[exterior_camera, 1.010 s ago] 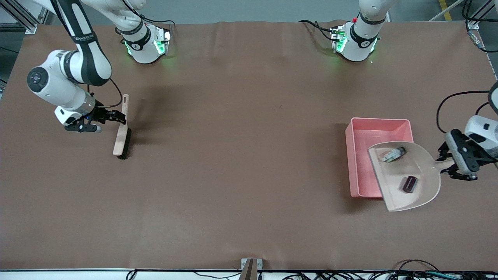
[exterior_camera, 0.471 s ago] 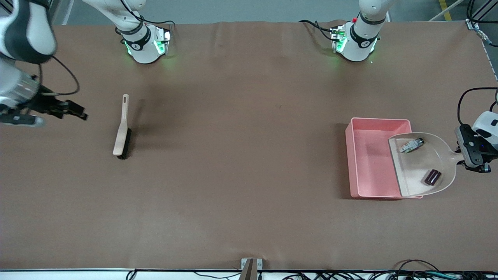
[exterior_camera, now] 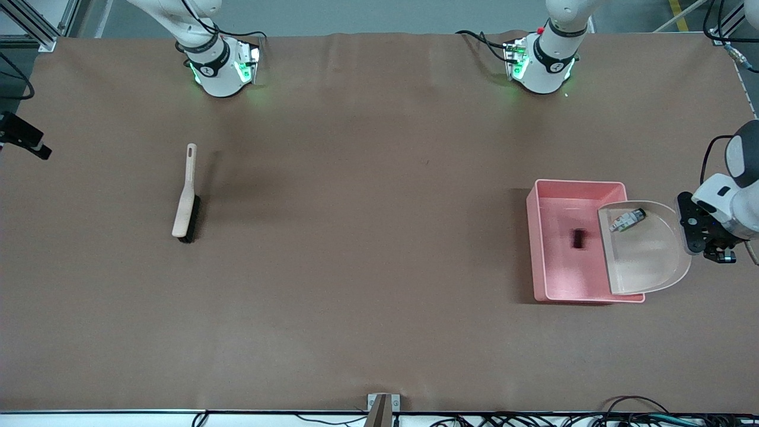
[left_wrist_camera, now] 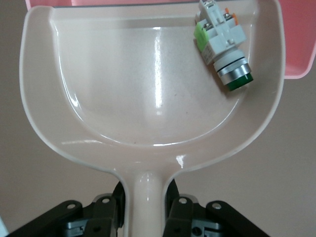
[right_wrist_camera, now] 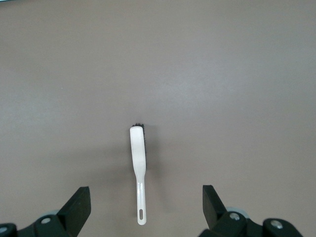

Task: Clean e-waste and dump in bin
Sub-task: 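Set the brush down with the right gripper while the left gripper carries the dustpan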

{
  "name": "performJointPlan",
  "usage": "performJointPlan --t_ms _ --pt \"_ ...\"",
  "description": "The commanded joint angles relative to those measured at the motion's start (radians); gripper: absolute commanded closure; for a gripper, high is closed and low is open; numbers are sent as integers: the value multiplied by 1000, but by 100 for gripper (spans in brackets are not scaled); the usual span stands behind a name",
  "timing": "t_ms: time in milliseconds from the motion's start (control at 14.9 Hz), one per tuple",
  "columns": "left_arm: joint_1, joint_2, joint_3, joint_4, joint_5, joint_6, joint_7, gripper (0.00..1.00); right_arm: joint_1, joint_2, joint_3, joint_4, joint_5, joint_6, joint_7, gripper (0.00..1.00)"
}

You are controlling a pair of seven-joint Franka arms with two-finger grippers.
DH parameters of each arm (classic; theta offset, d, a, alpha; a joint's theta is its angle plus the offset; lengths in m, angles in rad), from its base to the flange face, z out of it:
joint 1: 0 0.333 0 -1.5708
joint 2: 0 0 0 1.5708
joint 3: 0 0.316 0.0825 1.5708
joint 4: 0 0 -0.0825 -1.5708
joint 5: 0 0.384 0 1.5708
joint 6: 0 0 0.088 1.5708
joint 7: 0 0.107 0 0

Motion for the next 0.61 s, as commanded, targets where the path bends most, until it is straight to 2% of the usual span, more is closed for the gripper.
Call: performJointPlan --t_ms 0,337,538 --pt "-35 -41 0 -19 94 -9 -50 100 -8 20 14 45 -22 -29 9 0" --pt "-81 -44 -50 -13 242 -52 -143 100 58 20 14 59 -17 -44 59 0" --pt "-79 -56 -70 -9 254 -58 -149 100 101 20 14 61 -22 -47 79 0"
